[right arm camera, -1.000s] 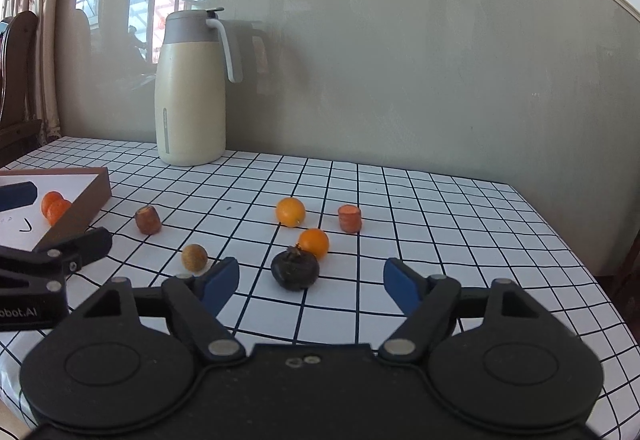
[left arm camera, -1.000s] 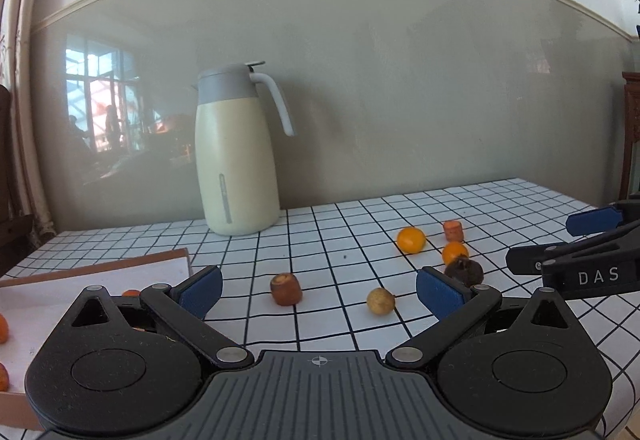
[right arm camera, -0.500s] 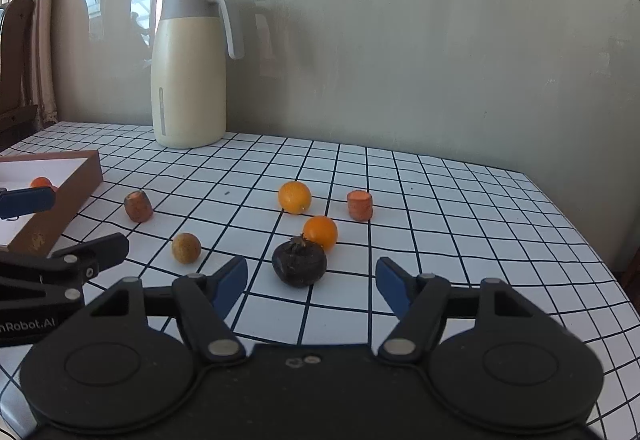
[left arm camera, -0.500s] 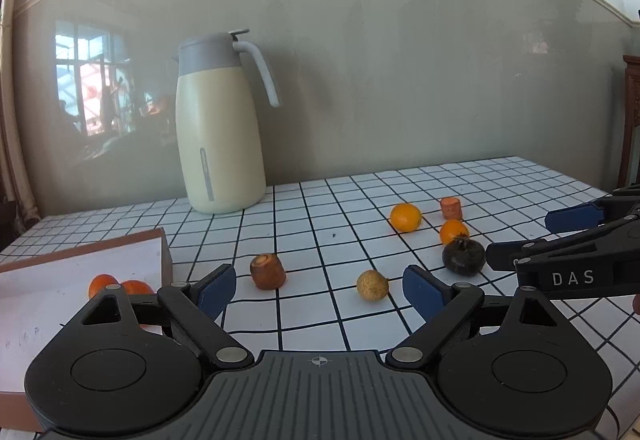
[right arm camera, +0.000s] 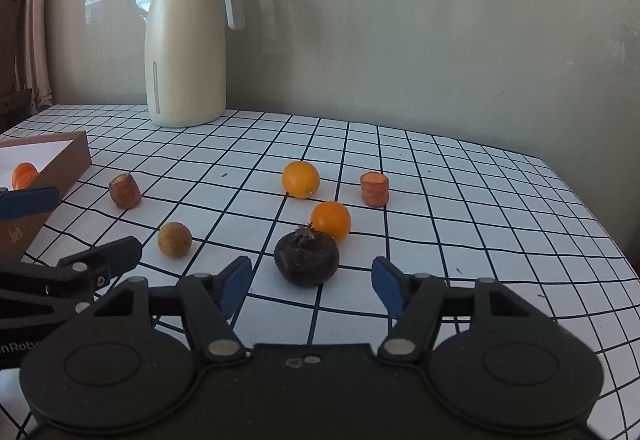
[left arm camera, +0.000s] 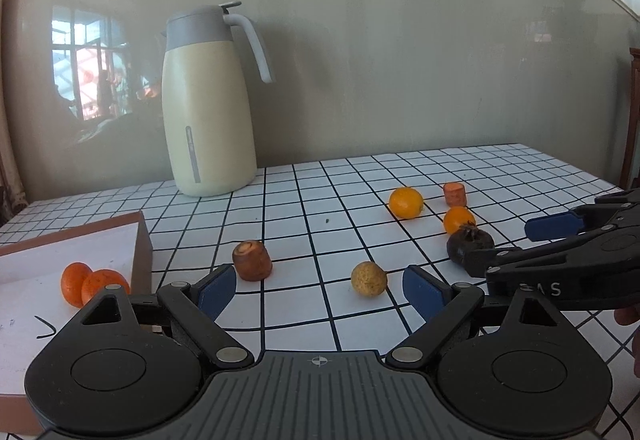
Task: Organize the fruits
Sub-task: 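Move both tools back toward the fruits on the table, then grasp the small yellow fruit with the left gripper while the right gripper grasps the dark mangosteen, then carry the yellow fruit and mangosteen over the white tray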
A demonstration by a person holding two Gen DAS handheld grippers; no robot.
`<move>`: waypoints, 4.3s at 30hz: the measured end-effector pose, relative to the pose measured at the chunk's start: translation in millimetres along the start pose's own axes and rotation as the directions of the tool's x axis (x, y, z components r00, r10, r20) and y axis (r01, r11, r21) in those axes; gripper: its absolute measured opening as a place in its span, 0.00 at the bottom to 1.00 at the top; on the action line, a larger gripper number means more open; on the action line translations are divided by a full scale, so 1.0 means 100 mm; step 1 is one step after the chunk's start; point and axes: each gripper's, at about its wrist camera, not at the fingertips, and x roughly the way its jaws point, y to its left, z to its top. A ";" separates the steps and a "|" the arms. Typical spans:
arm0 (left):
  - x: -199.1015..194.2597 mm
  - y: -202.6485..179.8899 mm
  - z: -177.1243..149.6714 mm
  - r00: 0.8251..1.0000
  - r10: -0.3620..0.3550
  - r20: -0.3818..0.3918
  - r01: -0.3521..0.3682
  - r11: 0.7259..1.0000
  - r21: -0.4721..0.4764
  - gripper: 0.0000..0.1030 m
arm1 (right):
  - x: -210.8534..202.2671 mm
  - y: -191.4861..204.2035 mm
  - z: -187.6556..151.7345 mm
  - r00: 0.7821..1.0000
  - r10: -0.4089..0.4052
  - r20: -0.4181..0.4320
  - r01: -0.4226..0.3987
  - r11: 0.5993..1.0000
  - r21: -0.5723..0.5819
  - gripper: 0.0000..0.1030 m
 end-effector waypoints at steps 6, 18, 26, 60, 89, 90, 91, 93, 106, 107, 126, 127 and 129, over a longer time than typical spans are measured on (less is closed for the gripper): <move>0.14 -0.04 0.03 1.000 -0.010 -0.024 0.010 1.000 0.001 0.86 | 0.15 0.01 0.04 1.000 0.004 -0.019 -0.005 1.000 -0.014 0.47; 0.40 -0.16 0.11 0.990 -0.074 -0.123 0.072 0.997 -0.019 0.64 | 0.27 -0.14 0.06 0.999 0.002 -0.051 -0.002 1.000 0.007 0.33; 0.60 -0.26 0.14 0.977 -0.084 -0.198 0.078 0.996 -0.036 0.32 | 0.24 -0.25 0.03 0.999 0.021 -0.049 -0.019 0.999 0.032 0.33; -0.31 0.05 0.41 0.998 -0.065 -0.022 0.065 0.998 0.007 0.25 | -0.44 0.03 0.32 0.997 0.011 0.082 -0.012 1.000 0.016 0.32; -0.91 1.44 0.33 0.990 0.136 0.040 -0.131 0.987 -0.096 0.25 | -0.50 1.43 0.67 0.962 0.218 0.166 -0.198 0.972 -0.124 0.32; -0.92 1.48 0.32 0.989 0.143 0.038 -0.139 0.985 -0.098 0.25 | -0.50 1.47 0.68 0.960 0.224 0.166 -0.204 0.970 -0.128 0.32; -0.92 1.53 0.31 0.988 0.149 0.035 -0.144 0.984 -0.102 0.25 | -0.51 1.52 0.69 0.958 0.232 0.167 -0.211 0.968 -0.133 0.32; -0.95 1.61 0.28 0.986 0.161 0.031 -0.157 0.982 -0.107 0.25 | -0.50 1.61 0.70 0.955 0.245 0.168 -0.223 0.965 -0.141 0.32; -1.04 2.12 0.15 0.968 0.251 0.013 -0.247 0.959 -0.141 0.25 | -0.43 2.05 0.79 0.933 0.319 0.170 -0.291 0.942 -0.169 0.32; -1.04 2.16 0.14 0.966 0.258 0.011 -0.254 0.957 -0.143 0.25 | -0.43 2.08 0.80 0.931 0.324 0.170 -0.296 0.940 -0.171 0.32; -1.13 2.83 -0.09 0.927 0.374 -0.036 -0.374 0.908 -0.188 0.25 | -0.27 2.55 0.88 0.909 0.386 0.157 -0.355 0.915 -0.195 0.32; -1.12 2.87 -0.10 0.924 0.380 -0.037 -0.380 0.905 -0.191 0.25 | -0.25 2.56 0.89 0.908 0.388 0.157 -0.357 0.914 -0.195 0.32; -1.11 2.93 -0.12 0.918 0.393 -0.040 -0.393 0.898 -0.196 0.25 | -0.22 2.60 0.91 0.906 0.392 0.158 -0.360 0.912 -0.199 0.32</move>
